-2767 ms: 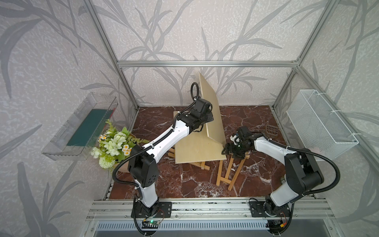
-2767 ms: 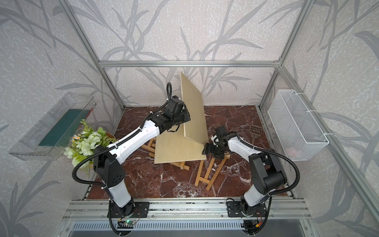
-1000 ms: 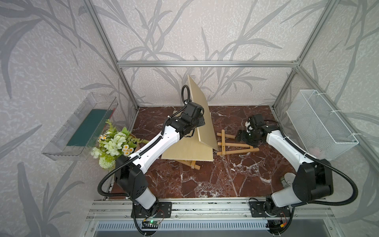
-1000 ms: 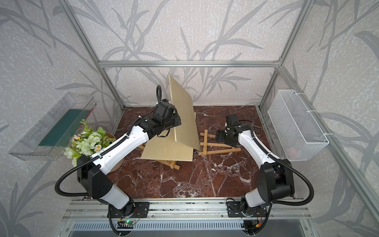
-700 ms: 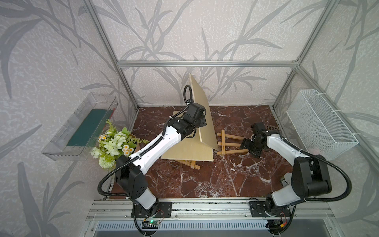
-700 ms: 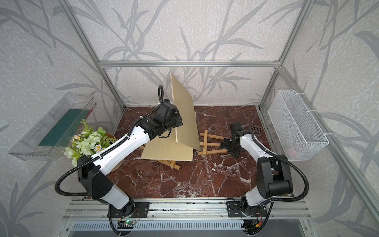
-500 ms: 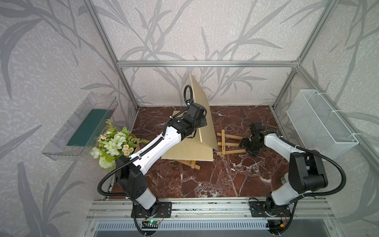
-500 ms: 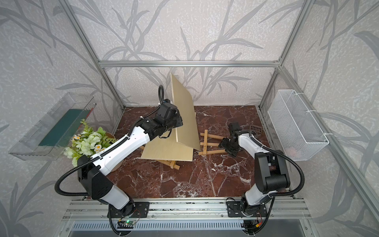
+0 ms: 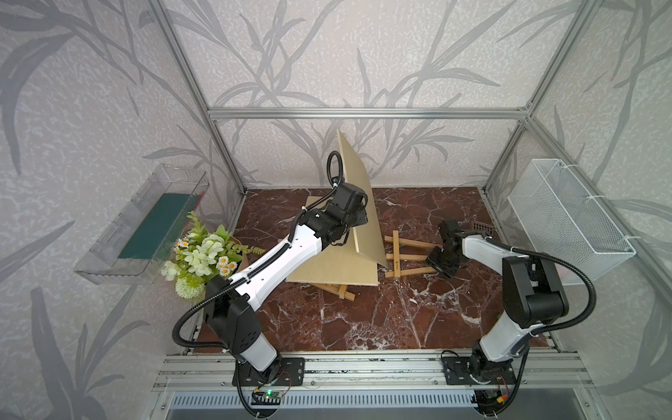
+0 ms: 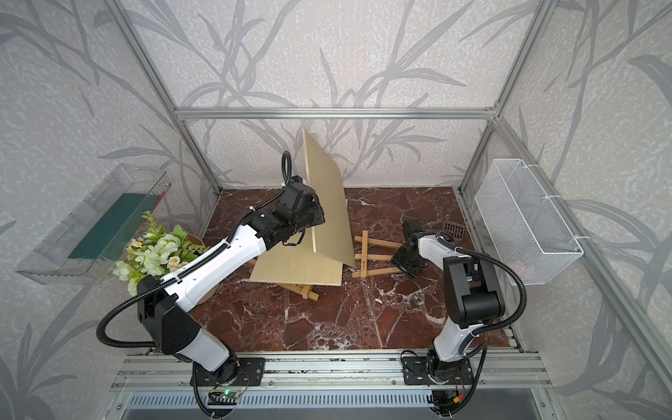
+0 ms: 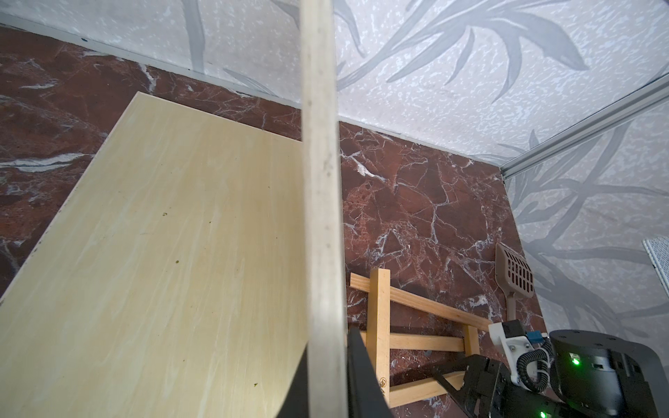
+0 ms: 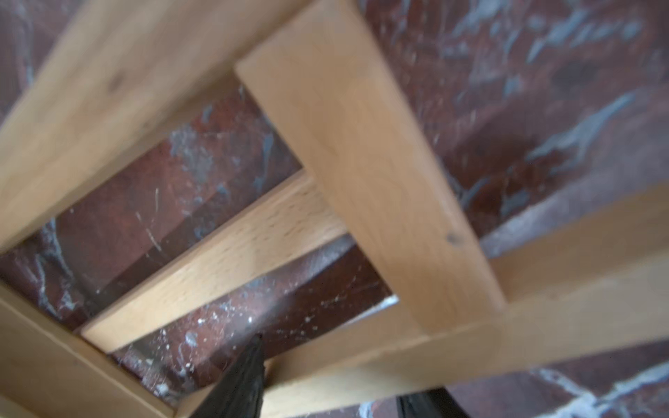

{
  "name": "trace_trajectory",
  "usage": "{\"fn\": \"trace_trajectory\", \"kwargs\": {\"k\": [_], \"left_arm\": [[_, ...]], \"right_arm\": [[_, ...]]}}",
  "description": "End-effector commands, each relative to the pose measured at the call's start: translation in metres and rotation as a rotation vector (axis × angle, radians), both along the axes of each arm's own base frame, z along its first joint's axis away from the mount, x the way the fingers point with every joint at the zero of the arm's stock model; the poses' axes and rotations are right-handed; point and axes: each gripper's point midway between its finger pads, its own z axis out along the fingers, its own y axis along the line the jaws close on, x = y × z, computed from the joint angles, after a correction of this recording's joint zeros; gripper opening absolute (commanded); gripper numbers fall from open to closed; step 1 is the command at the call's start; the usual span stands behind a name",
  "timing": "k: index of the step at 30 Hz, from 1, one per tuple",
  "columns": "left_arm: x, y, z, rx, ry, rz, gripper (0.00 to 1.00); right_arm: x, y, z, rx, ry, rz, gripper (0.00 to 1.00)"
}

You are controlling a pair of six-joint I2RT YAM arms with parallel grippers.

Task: Assemble the easel
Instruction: Adjust the easel at the center of the board.

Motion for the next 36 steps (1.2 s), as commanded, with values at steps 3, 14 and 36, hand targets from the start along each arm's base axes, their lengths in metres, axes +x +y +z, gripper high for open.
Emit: {"fn": "trace_trajectory", "kwargs": {"k": [3,14,36], "left_arm": [[-0.017,0.022,-0.046,0.275,0.093,-0.038,0.00],[-0.014,0.016,-0.045,0.275,0.087,-0.048,0.00],[-0.017,0.018,-0.005,0.161,-0.033,-0.037,0.00]], "right_arm": [[0.018,0.000,-0.007,-0.050,-0.004,0.060,0.51],[0.030,0.018,-0.016,0.040,-0.011,0.068,0.25],[0.022,0.032,0.085,0.346,-0.200,0.098,0.10]]}}
